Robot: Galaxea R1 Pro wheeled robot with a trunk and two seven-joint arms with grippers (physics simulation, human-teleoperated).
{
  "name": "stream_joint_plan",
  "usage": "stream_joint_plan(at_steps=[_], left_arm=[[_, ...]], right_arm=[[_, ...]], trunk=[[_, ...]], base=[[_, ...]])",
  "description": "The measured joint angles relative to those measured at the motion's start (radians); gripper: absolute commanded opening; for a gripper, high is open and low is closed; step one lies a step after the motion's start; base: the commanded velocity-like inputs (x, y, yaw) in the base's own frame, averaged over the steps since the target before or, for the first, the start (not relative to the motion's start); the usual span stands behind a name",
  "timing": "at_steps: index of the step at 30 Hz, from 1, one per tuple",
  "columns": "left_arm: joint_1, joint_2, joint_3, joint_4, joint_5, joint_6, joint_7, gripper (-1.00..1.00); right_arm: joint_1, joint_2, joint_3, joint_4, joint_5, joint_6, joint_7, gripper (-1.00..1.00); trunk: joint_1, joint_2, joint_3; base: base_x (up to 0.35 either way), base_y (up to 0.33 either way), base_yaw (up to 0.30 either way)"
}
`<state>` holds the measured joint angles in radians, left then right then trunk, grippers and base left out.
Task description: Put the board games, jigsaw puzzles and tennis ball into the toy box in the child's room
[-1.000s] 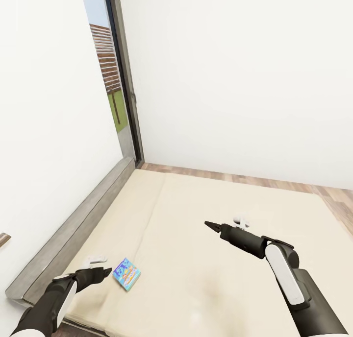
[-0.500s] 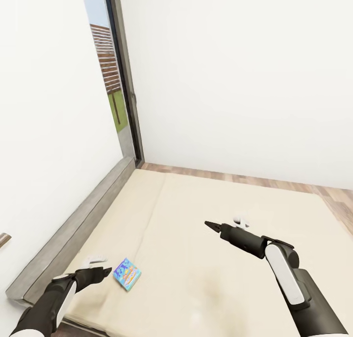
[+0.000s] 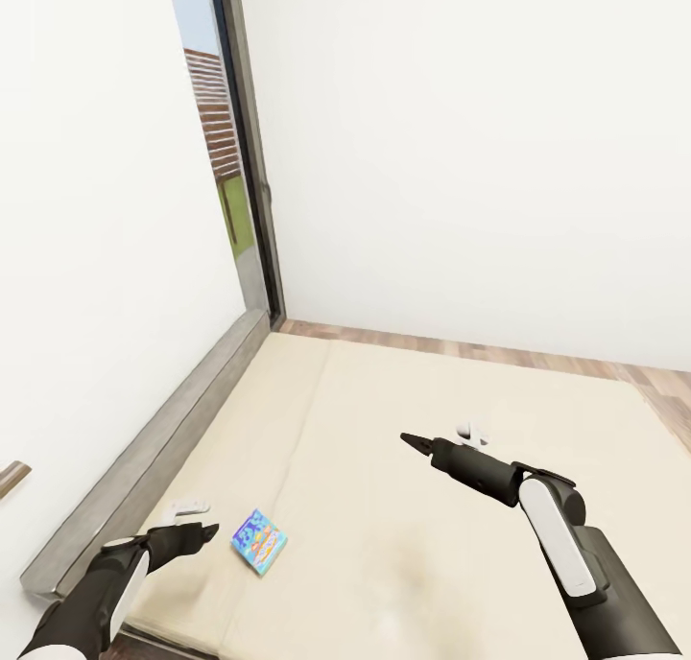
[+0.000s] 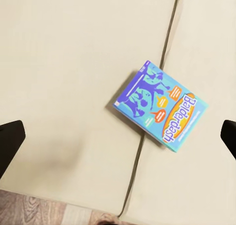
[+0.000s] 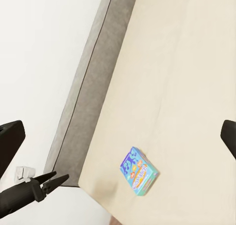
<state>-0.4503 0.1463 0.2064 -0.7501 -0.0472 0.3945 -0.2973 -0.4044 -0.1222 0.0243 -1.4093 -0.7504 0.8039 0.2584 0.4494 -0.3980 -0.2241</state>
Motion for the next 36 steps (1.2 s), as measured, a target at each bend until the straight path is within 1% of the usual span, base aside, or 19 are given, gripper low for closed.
stream_joint_plan(at_steps=[10, 13, 15, 17, 18, 20, 21, 24, 25, 27, 31, 36], left_arm=[[0.000, 0.000, 0.001, 0.000, 0.000, 0.000, 0.000, 1.00], [0.000, 0.000, 0.001, 0.000, 0.000, 0.000, -0.001, 1.00], [0.000, 0.000, 0.001, 0.000, 0.000, 0.000, -0.001, 1.00], [0.000, 0.001, 0.001, 0.000, 0.000, 0.000, -0.001, 1.00], [0.000, 0.001, 0.001, 0.000, 0.000, 0.000, -0.001, 1.00], [0.000, 0.001, 0.001, 0.000, 0.000, 0.000, -0.001, 1.00], [0.000, 0.001, 0.001, 0.000, 0.000, 0.000, -0.001, 1.00], [0.000, 0.002, 0.001, 0.000, 0.000, 0.000, -0.001, 1.00], [0.000, 0.002, 0.001, 0.000, 0.000, 0.000, -0.001, 1.00], [0.000, 0.001, 0.001, 0.000, 0.000, 0.000, 0.000, 1.00], [0.000, -0.003, 0.000, 0.000, 0.000, 0.000, -0.001, 1.00], [0.000, -0.005, 0.001, 0.000, 0.000, 0.000, -0.001, 1.00]], right_arm=[[0.000, 0.000, -0.003, 0.007, -0.002, 0.000, 0.001, 1.00], [0.000, 0.000, -0.021, 0.010, -0.013, -0.001, 0.003, 1.00], [0.000, -0.001, -0.039, 0.019, -0.041, -0.006, 0.002, 1.00], [0.000, -0.001, -0.046, 0.031, -0.054, -0.010, 0.002, 1.00], [0.000, -0.001, -0.050, 0.051, -0.064, -0.025, 0.003, 1.00], [0.000, -0.001, -0.053, 0.080, -0.071, -0.056, 0.004, 1.00], [0.000, -0.001, -0.055, 0.117, -0.074, -0.097, 0.005, 1.00], [0.000, -0.002, -0.056, 0.190, -0.078, -0.165, 0.007, 1.00], [0.000, -0.004, -0.056, 0.239, -0.077, -0.203, 0.011, 1.00], [0.000, -0.005, -0.057, 0.300, -0.078, -0.243, 0.030, 1.00], [0.000, -0.006, -0.058, 0.356, -0.072, -0.276, 0.094, 1.00], [0.000, -0.008, -0.052, 0.367, -0.069, -0.285, 0.146, 1.00]], trunk=[[0.000, 0.000, 0.000], [0.000, 0.000, 0.000], [0.000, 0.000, 0.000], [0.000, 0.000, 0.000], [0.000, 0.000, 0.000], [0.000, 0.000, 0.000], [0.000, 0.000, 0.000], [0.000, 0.000, 0.000], [0.000, 0.000, 0.000], [0.000, 0.000, 0.000], [0.000, 0.000, 0.001], [0.000, 0.000, 0.002]], base=[[0.001, 0.001, 0.000], [0.000, 0.000, 0.000], [0.000, 0.000, 0.000], [0.000, 0.000, 0.000], [0.000, 0.000, 0.000], [0.000, 0.000, 0.000], [0.000, 0.000, 0.000], [0.000, 0.000, 0.000], [0.000, 0.000, 0.000], [0.000, 0.000, -0.065], [0.000, 0.000, -0.044], [0.000, 0.000, -0.012]])
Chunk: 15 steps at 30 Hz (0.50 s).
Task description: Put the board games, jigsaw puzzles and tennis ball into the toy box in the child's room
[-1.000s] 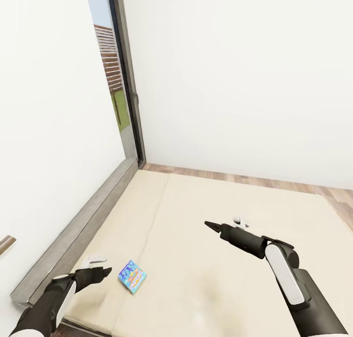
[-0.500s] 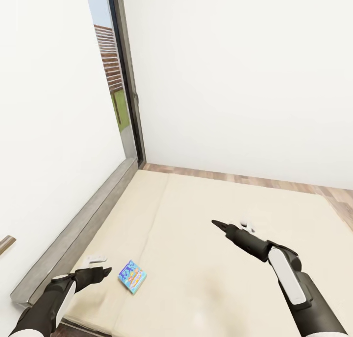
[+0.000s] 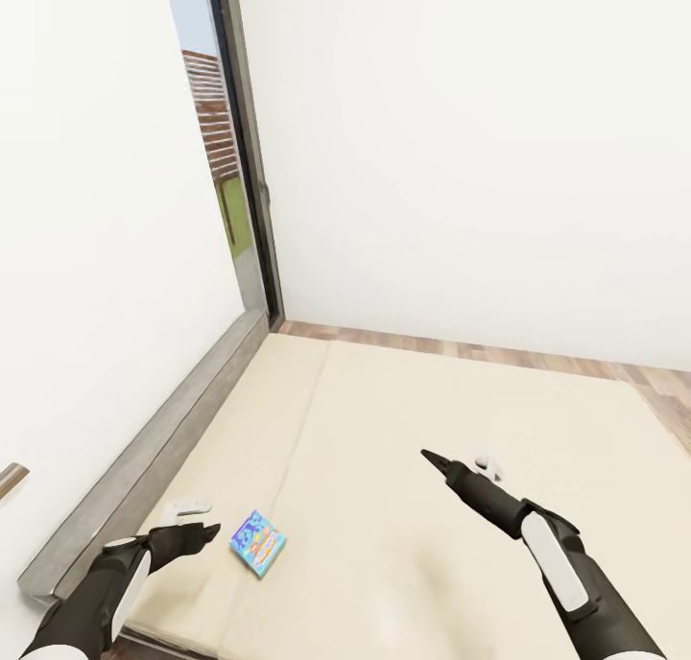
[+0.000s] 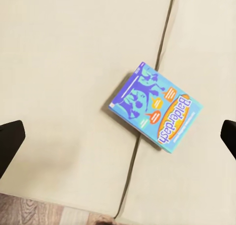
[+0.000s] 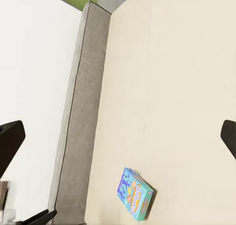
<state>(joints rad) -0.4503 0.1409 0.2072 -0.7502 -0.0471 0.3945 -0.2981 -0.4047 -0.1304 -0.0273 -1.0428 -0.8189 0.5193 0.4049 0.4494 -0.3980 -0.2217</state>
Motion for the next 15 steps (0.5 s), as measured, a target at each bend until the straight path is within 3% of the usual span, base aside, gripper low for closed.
stream_joint_plan(at_steps=[4, 8, 15], left_arm=[[0.000, 0.000, 0.000, 0.000, 0.001, -0.001, -0.001, 1.00], [0.000, 0.000, 0.000, -0.001, 0.001, -0.001, -0.002, 1.00], [0.000, -0.002, 0.000, 0.000, 0.001, -0.002, -0.001, 1.00]], right_arm=[[0.002, -0.005, 0.003, 0.006, 0.002, 0.001, 0.025, 1.00], [0.056, -0.012, -0.001, 0.006, 0.006, -0.001, 0.080, 1.00], [0.111, -0.028, -0.005, 0.005, 0.006, -0.006, 0.197, 1.00]], trunk=[[0.000, 0.000, 0.000], [0.000, 0.000, 0.000], [0.000, 0.000, 0.006]], base=[[0.000, 0.000, -0.003], [0.000, 0.000, -0.029], [0.000, 0.000, -0.162]])
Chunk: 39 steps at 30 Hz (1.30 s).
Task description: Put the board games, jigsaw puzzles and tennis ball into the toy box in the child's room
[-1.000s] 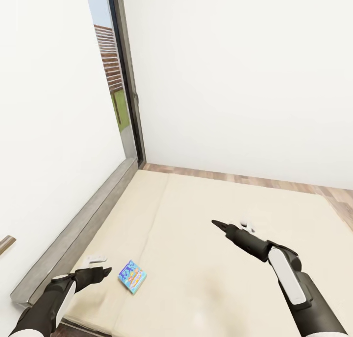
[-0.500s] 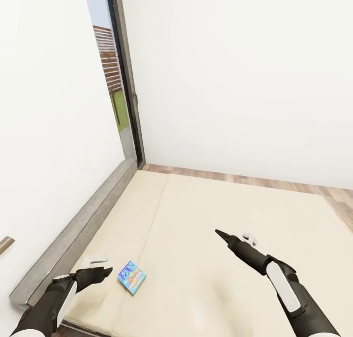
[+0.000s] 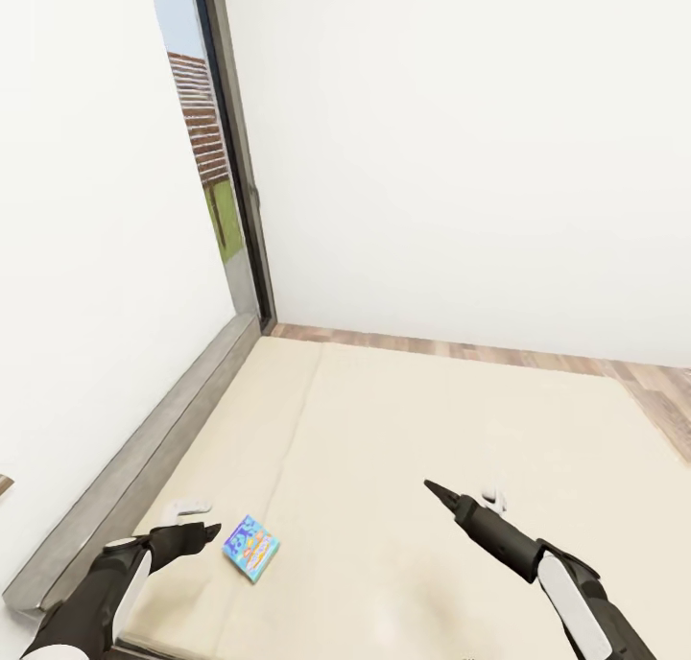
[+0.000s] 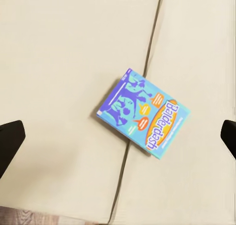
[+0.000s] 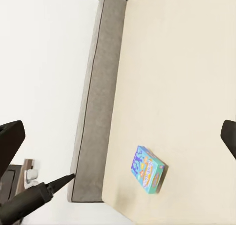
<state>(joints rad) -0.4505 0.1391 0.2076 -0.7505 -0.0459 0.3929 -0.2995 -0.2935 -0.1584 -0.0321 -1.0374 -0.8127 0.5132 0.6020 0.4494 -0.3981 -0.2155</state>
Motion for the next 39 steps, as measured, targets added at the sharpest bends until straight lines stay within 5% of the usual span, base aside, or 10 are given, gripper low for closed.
stream_joint_plan(at_steps=[15, 39], left_arm=[[0.000, 0.000, 0.000, 0.000, 0.000, 0.000, 0.000, 1.00], [0.000, 0.001, 0.002, -0.001, 0.000, 0.002, 0.000, 1.00]], right_arm=[[0.009, -0.006, -0.012, 0.057, -0.002, -0.001, 0.036, 1.00], [0.009, -0.003, -0.016, 0.055, 0.000, -0.003, 0.028, 1.00]], trunk=[[0.000, 0.000, 0.017], [0.000, 0.000, 0.019]], base=[[-0.019, -0.074, -0.175], [0.015, 0.077, -0.009]])
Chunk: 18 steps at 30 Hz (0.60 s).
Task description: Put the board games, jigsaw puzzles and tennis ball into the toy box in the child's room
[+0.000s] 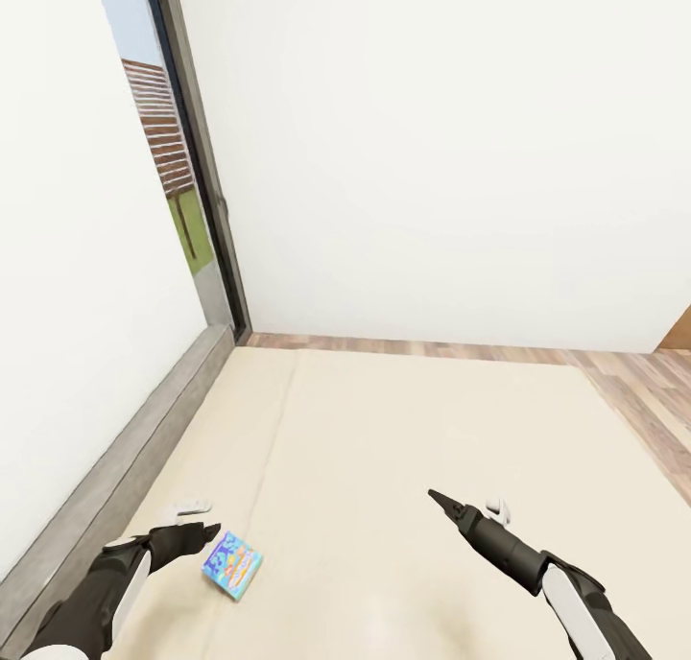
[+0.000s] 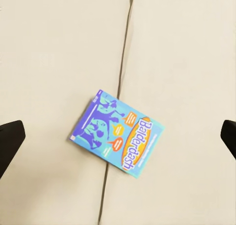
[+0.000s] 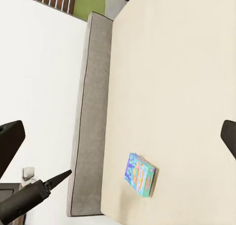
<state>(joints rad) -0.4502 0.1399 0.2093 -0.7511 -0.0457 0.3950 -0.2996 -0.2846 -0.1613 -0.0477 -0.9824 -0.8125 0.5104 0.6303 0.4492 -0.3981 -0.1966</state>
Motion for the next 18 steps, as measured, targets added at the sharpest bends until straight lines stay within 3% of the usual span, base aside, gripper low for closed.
stream_joint_plan(at_steps=[18], left_arm=[[0.000, -0.001, 0.000, 0.001, 0.000, -0.001, 0.000, 1.00]], right_arm=[[0.000, -0.001, 0.000, 0.007, -0.001, 0.003, -0.003, 1.00]], trunk=[[0.000, 0.000, -0.021]], base=[[0.024, 0.016, 0.000]])
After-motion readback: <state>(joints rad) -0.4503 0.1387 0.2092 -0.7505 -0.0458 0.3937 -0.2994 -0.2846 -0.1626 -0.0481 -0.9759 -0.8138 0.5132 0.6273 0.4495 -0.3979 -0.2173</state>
